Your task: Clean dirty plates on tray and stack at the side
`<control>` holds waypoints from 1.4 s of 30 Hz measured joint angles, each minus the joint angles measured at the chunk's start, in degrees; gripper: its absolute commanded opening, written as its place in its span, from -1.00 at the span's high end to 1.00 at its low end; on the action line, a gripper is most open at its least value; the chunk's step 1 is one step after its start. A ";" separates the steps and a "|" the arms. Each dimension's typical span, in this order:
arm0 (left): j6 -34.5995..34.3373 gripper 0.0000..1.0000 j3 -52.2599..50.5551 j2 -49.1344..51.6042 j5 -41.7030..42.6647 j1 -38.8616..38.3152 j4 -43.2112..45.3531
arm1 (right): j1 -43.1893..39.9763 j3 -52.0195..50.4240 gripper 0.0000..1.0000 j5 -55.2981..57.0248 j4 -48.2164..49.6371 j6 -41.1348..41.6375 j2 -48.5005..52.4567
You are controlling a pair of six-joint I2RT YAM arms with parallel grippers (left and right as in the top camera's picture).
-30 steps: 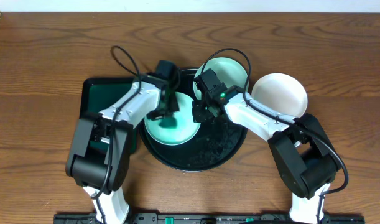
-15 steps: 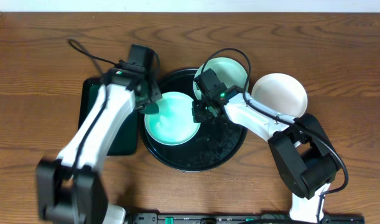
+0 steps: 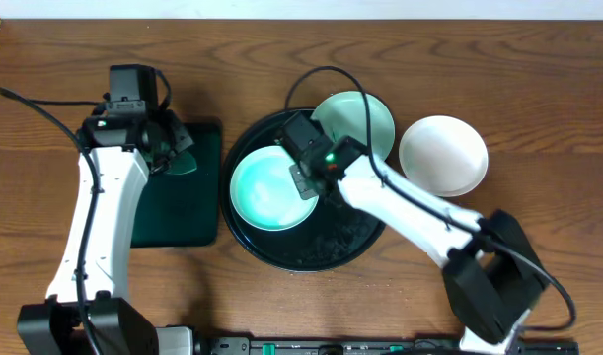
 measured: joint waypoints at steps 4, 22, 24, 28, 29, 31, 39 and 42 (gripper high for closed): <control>0.15 0.86 -0.02 0.81 0.00 0.92 -0.11 | 1.95 0.55 0.98 2.49 -0.79 0.63 -1.46; 0.81 0.86 -0.37 4.92 0.00 0.92 -0.87 | -13.44 0.48 0.48 -29.68 -1.66 5.11 9.64; 0.81 0.86 -0.37 4.92 0.00 0.92 -1.09 | -13.44 0.46 0.43 -30.42 -0.94 5.53 9.70; 0.83 0.86 -0.37 4.92 0.00 0.92 -1.11 | -13.42 0.46 0.48 -30.88 1.07 6.27 9.99; 0.83 0.85 -0.37 4.92 0.00 0.92 -1.14 | -13.25 0.48 0.51 -30.95 1.70 6.56 10.56; 0.83 0.85 -0.37 4.92 0.00 0.92 -1.14 | -12.92 0.46 0.60 -30.97 1.79 6.86 11.56; 0.83 0.86 -0.37 4.92 0.00 0.92 -1.14 | -12.35 0.76 0.98 -32.48 3.54 7.78 13.38; 0.83 0.86 -0.37 4.92 0.00 0.92 -1.14 | -12.41 0.76 0.98 -32.74 3.50 7.80 13.38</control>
